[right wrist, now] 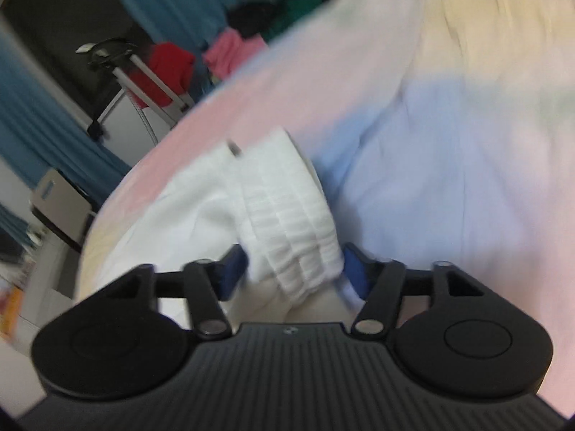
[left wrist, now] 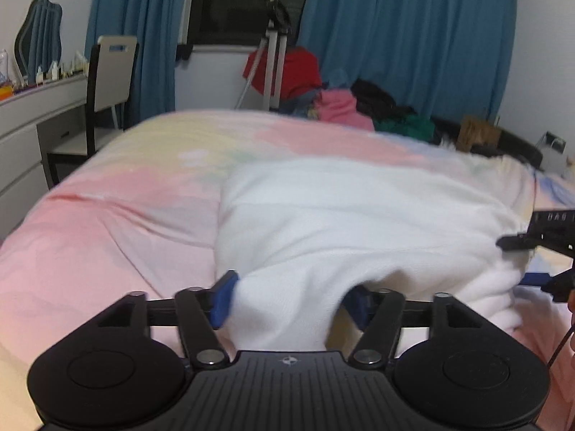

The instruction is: Fold clothes

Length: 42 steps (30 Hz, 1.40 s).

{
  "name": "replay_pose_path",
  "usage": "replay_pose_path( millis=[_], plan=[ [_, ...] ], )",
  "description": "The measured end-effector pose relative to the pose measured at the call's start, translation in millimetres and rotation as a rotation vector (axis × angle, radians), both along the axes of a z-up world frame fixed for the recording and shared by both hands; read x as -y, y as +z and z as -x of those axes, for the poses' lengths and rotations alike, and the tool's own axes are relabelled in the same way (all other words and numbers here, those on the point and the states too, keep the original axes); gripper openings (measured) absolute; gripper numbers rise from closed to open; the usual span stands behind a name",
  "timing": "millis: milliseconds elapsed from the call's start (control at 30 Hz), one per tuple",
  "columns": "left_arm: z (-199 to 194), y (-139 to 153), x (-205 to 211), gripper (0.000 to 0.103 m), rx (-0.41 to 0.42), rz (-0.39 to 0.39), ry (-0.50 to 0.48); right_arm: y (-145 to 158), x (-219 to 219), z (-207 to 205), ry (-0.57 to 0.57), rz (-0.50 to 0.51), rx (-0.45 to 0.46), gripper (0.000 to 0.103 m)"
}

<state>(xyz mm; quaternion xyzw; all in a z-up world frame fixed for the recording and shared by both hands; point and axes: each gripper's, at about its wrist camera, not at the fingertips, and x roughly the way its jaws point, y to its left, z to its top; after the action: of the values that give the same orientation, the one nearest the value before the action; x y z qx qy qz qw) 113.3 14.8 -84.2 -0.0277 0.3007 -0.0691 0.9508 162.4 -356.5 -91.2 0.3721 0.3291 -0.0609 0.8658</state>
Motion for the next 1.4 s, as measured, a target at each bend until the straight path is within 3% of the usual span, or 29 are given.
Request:
replay_pose_path(
  millis=[67,200,233,267,400,467,533,700,800,900,967,1100,1167,1233,1300,1400],
  plan=[
    [-5,-9,2,0.076,-0.056,0.001,0.026,-4,-2,-4,0.031,-0.023,-0.028,0.083],
    [-16,-27,-15,0.076,-0.153,0.175,0.091,-8,-17,-12,0.102,0.029,-0.049,0.09],
    [-18,-28,-20,0.073,-0.153,0.217,0.105,-9,-20,-13,0.113,0.038,-0.05,0.091],
    [-18,-28,-25,0.051,-0.14,0.241,0.135,-9,-22,-14,0.124,0.047,-0.05,0.09],
    [-21,-30,-45,0.037,-0.121,0.349,0.183,-1,-22,-5,0.144,0.073,-0.021,0.068],
    [-18,-24,-46,0.033,-0.089,0.346,0.18,4,-24,-1,0.145,0.069,0.006,0.054],
    [-15,-17,-48,0.03,-0.049,0.349,0.178,9,-26,3,0.152,0.062,0.041,0.046],
    [-12,4,-66,0.025,0.033,0.387,0.191,16,-32,6,0.191,0.005,0.138,0.037],
    [-11,18,-79,0.023,0.083,0.398,0.202,22,-38,7,0.223,-0.046,0.247,0.035],
    [-8,31,-94,0.023,0.138,0.374,0.212,34,-52,7,0.27,-0.032,0.347,0.035],
    [-8,34,-100,0.024,0.112,0.355,0.218,36,-60,5,0.288,-0.011,0.34,0.035],
    [-8,5,-101,0.027,-0.117,0.358,0.269,18,-63,-4,0.307,-0.003,0.086,0.04],
    [-4,-2,-97,0.03,-0.159,0.325,0.265,7,-58,0,0.287,-0.023,-0.01,0.045],
    [1,5,-91,0.031,-0.158,0.276,0.255,8,-49,6,0.259,-0.089,-0.006,0.047],
    [8,13,-87,0.045,-0.14,0.255,0.242,11,-43,7,0.244,-0.139,0.008,0.049],
    [18,24,-79,0.067,-0.086,0.184,0.204,11,-41,5,0.23,-0.187,0.033,0.062]
  ],
)
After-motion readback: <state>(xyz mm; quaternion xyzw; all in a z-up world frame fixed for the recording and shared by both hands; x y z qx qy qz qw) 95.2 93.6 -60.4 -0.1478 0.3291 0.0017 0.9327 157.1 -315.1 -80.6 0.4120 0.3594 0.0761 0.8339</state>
